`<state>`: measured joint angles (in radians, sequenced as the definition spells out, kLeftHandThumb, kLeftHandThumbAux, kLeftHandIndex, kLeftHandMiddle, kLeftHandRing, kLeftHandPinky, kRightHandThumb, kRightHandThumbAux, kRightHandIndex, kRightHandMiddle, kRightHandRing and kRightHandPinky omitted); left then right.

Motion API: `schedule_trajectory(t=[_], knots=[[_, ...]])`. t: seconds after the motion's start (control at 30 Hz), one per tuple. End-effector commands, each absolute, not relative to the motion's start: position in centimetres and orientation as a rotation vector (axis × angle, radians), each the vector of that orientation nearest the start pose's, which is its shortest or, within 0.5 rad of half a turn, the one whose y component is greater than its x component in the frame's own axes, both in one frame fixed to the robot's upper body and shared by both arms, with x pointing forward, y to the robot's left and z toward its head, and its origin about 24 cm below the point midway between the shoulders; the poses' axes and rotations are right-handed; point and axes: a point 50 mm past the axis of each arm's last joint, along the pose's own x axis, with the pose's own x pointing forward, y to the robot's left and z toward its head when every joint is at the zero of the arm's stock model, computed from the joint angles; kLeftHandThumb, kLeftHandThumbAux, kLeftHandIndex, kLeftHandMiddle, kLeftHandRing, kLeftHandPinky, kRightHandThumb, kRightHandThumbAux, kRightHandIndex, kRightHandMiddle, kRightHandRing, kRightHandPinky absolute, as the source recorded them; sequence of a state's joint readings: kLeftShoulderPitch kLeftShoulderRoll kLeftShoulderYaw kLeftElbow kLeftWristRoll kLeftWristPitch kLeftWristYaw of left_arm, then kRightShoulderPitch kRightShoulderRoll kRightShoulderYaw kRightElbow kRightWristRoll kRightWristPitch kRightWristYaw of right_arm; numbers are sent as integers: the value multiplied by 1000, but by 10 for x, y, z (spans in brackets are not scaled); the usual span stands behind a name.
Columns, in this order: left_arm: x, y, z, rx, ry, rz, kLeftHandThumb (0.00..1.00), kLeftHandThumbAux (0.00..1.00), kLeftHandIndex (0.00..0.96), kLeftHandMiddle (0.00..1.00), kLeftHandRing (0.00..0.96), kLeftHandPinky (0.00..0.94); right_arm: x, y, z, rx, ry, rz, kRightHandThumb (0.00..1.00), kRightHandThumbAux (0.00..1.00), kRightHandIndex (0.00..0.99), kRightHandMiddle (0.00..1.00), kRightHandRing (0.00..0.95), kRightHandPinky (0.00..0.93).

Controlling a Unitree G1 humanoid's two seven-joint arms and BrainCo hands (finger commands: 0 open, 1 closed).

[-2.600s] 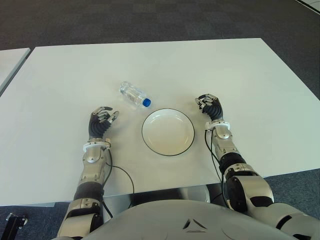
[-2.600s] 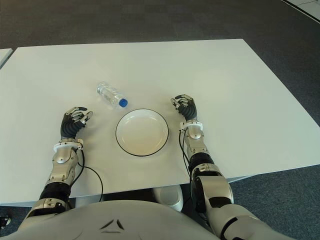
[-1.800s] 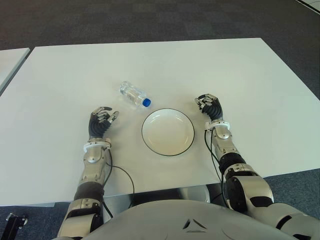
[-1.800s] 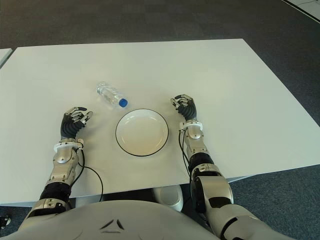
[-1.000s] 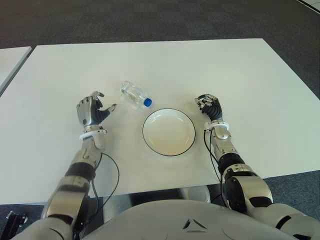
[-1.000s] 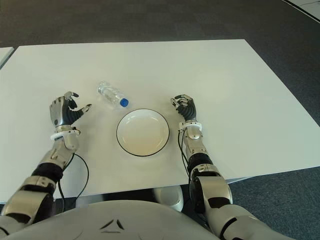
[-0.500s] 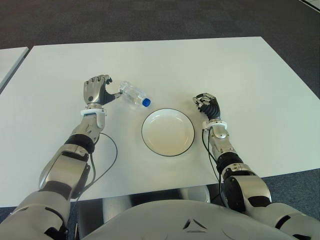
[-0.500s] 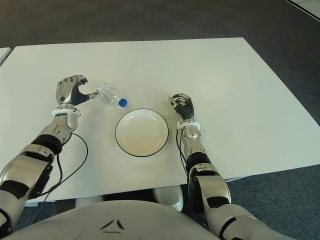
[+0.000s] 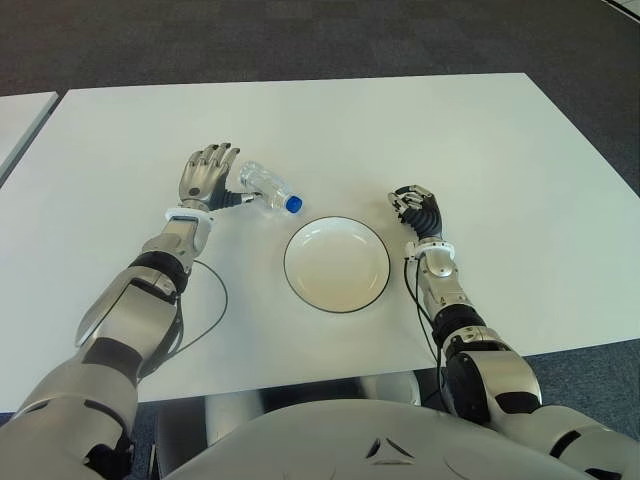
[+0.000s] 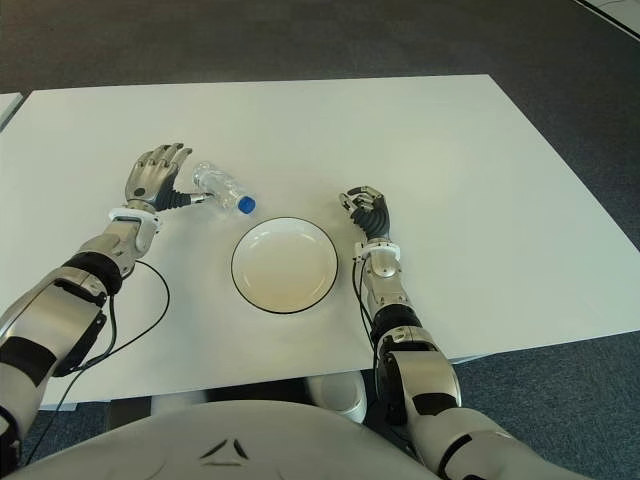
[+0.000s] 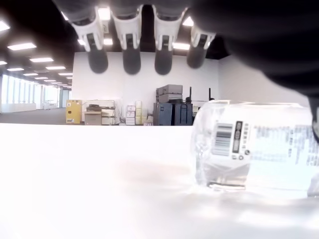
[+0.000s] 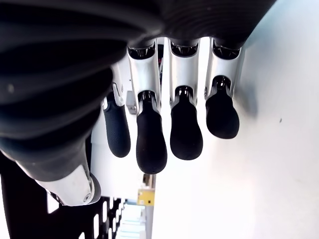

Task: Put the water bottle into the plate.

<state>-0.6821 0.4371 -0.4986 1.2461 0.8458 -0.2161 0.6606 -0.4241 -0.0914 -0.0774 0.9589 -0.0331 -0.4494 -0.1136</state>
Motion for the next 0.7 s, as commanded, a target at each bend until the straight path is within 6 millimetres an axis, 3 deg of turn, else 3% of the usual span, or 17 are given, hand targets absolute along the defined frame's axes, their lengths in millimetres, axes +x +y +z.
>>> schedule_trajectory(t=[0.03,0.7], knots=[[335,216,6,1638,-44,-82,577,223,0,0,0,0,300,-169,-25,-94,148,-106,709,726,435,716,717,716],[341,197,-4,1919,32,-345,600,216,0,0,0,0,300,-169,-26,-89,150,-126,710,726,437,709,703,708]])
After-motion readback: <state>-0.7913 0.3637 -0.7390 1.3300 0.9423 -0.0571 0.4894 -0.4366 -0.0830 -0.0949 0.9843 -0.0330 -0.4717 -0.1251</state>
